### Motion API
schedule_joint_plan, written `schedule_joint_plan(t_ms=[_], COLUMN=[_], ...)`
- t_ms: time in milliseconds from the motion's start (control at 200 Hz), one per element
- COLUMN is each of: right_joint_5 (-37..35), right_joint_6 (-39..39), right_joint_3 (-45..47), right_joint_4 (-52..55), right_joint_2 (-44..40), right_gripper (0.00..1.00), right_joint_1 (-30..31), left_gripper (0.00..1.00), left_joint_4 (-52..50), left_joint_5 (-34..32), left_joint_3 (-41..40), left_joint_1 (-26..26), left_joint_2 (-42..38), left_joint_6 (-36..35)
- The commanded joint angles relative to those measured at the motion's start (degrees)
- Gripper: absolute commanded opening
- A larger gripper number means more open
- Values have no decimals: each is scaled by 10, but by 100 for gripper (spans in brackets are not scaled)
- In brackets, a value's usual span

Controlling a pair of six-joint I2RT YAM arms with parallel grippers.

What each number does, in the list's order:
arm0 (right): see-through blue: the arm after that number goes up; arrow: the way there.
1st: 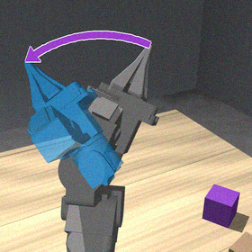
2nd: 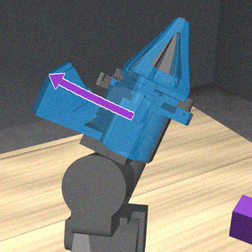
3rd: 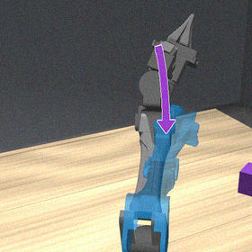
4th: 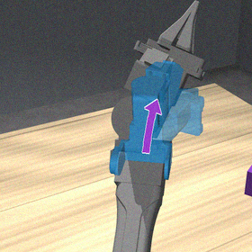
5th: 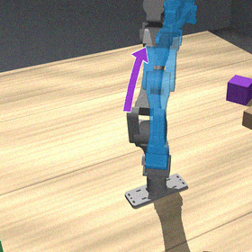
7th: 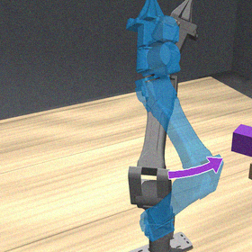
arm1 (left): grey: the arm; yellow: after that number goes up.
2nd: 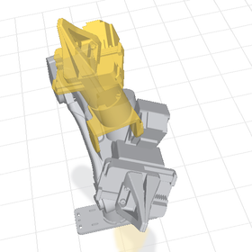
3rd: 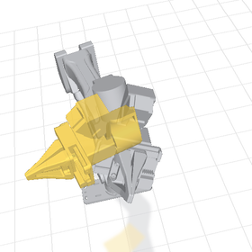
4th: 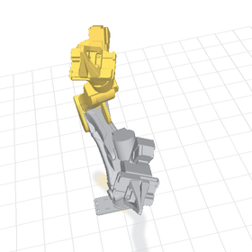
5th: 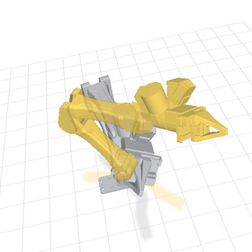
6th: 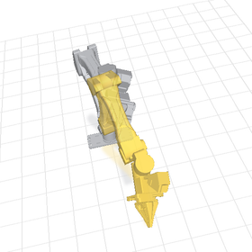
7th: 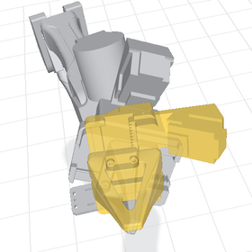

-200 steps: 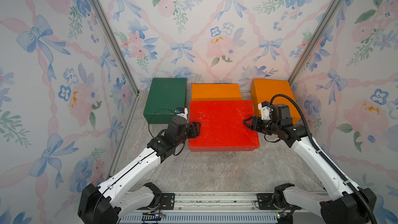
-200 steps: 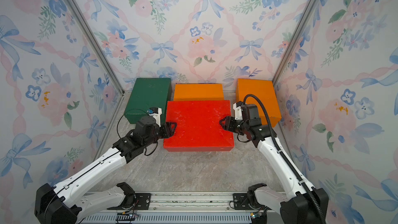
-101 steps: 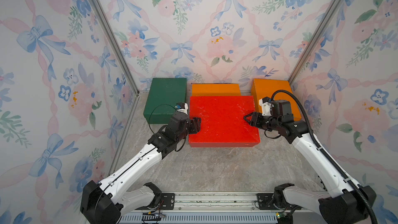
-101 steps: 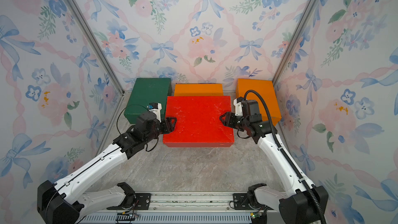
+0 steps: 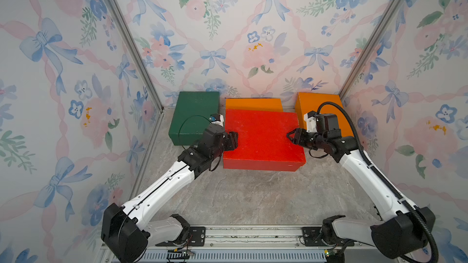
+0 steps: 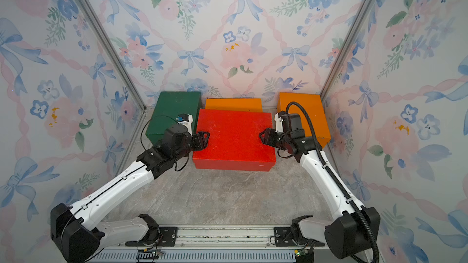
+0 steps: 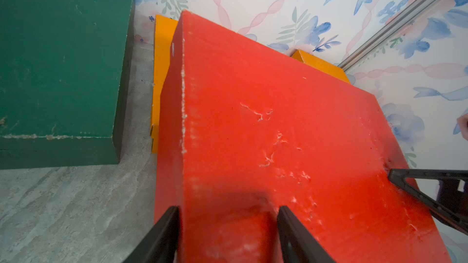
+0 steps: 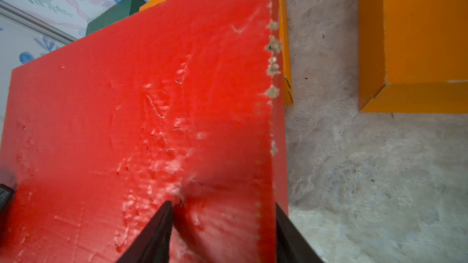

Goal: Stack the shoeboxes
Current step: Place the shoebox at the shoebox.

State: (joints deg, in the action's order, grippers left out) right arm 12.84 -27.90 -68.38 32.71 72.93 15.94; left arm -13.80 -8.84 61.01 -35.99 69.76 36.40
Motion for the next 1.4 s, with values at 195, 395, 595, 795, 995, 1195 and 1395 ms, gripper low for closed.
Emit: schedule_joint_plan(t_ms=[195,395,595,795,995,1195,1395], right_joint_5=[138,149,153,157,173,188,198], right_joint_6=[13,9,9,7,-4,-18,-29], right_joint_3=[-38,-63,-91,-117,-144,-163,-184], right_joint_4=[-44,-49,-48,-53,-65,-80,-92], right_joint_2=[35,56,70,88,112,130,151], right_gripper=[56,55,54,54,53,52,52], right_joint_1=[31,21,18,12,4,-1,-7], left_gripper=[63,63,63,63,63,63,63], left_joint_4=[128,128,128,128,128,128,128], left_joint_5=[176,180,184,187,192,200,208], left_joint_3=[55,64,80,97,115,141,168], left_joint_1=[-31,-23,-19,-12,-2,11,22], left_joint_2=[38,49,57,70,90,117,141], left_joint_6=[-13,-15,-19,-22,-24,-28,-31])
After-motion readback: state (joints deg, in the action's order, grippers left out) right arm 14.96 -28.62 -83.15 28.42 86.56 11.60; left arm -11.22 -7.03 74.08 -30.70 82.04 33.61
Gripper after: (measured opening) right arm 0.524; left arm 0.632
